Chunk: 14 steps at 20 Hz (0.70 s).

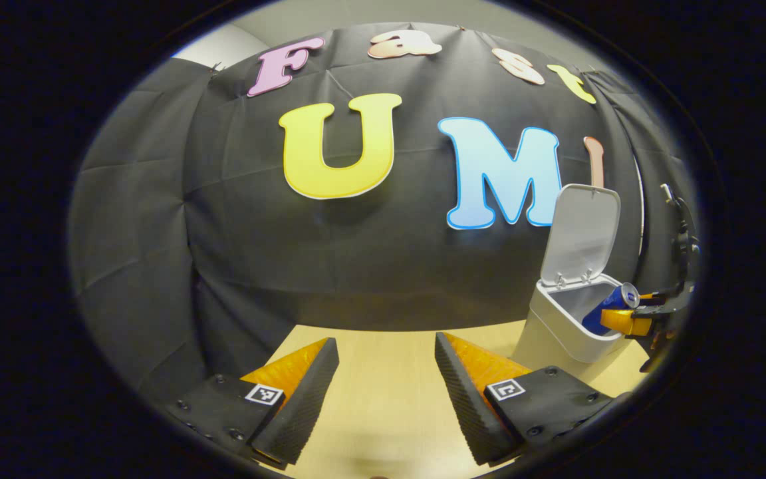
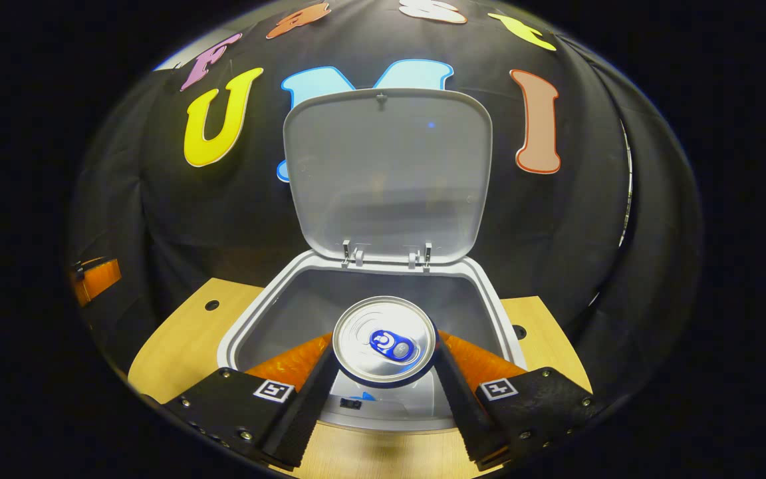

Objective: Press the lid of the desktop garbage bin to open it, pick up the crumpled paper on the desktop and throw it into the bin, then pick up the pop can on the desktop and drop it into the bin, and finally close the garbage bin lid.

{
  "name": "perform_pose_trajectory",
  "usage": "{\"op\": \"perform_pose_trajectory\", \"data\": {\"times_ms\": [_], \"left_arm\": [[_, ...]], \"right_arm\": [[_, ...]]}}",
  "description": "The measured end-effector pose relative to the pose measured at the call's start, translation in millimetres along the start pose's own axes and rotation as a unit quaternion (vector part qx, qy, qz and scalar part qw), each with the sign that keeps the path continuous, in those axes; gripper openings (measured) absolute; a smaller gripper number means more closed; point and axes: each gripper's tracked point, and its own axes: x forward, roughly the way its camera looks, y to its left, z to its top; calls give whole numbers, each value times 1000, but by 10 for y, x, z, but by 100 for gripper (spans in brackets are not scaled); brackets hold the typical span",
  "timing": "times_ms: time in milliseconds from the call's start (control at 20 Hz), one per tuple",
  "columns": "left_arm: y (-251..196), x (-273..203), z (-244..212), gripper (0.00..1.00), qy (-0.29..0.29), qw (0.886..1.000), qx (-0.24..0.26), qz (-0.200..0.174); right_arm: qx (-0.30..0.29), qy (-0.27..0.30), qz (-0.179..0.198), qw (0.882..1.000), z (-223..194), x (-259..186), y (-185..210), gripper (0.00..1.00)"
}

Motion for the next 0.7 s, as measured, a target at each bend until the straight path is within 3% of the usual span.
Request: {"op": "perform_pose_trajectory", "data": {"times_ms": [700], "left_arm": [[15, -12, -29, 97, -1, 1000, -5, 1]], "right_arm": [[0, -2, -3, 1000, 26, -7, 8, 87]]}}
